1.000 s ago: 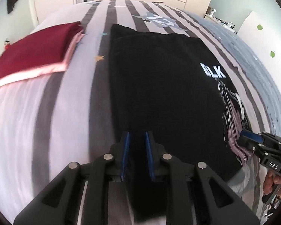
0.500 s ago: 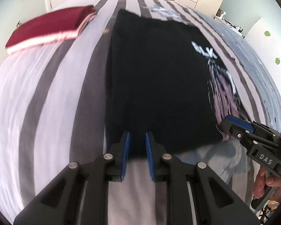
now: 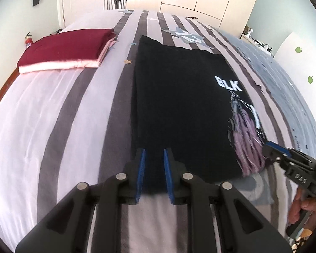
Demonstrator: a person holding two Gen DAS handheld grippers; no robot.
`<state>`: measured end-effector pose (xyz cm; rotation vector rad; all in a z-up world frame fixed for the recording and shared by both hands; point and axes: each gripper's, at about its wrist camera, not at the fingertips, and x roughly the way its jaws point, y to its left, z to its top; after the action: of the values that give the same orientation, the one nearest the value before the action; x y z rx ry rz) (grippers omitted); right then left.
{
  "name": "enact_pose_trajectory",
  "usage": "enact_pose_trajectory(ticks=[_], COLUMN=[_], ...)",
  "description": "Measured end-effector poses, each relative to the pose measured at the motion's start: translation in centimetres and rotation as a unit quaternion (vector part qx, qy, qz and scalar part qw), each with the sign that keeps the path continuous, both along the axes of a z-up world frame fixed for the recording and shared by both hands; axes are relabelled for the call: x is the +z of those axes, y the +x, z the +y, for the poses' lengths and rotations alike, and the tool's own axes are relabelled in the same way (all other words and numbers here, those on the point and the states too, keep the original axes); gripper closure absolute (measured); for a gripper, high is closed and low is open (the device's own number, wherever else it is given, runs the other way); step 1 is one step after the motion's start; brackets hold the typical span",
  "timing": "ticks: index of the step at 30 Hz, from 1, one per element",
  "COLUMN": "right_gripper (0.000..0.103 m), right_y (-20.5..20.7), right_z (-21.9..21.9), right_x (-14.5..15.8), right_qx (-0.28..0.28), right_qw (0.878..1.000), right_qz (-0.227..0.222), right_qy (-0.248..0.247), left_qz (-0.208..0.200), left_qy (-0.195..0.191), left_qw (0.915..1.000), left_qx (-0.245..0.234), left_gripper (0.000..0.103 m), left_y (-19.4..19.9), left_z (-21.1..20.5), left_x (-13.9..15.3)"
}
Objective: Fold clothes
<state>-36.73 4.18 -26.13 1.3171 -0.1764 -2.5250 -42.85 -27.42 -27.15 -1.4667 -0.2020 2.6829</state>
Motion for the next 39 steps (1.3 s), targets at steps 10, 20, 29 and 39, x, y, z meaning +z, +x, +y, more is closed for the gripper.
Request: enact_pose_trajectory(ticks=[10,20,29,39], right_gripper=[0.082,0.082,0.082,0.082], right_y=[2.1,1.6,-4.5,-2.3], right_z=[2.1,2.5,2.2,2.9], right_x=[-3.2,-0.3,0.0,-2.9], right_qx=[-0.014,-0.033,-0.044,-0.046], right_qw=[1.000,0.999,0.999,0.999], right_qz=[-0.021,-0.019,0.017,-0.024], right_qy=[-0.007,0.000,0.003,0.001], left_qz=[-0.038,-0.014,0.005,-0.025], left_qy=[0.023,0.015,0.006,0.019], left_qw=[0.9986,0.9991,0.9999,0.9987], left_qx=[0.028,0.036,0.015,0.039], left_gripper=[0.085,0.085,0.085,0.082], left_y=[1.7,0.0,-4.7,-4.5], left_z=[-1.0,-1.3,-0.2,-1.1], left_x=[-4.5,-1.2,-2.6,-3.4])
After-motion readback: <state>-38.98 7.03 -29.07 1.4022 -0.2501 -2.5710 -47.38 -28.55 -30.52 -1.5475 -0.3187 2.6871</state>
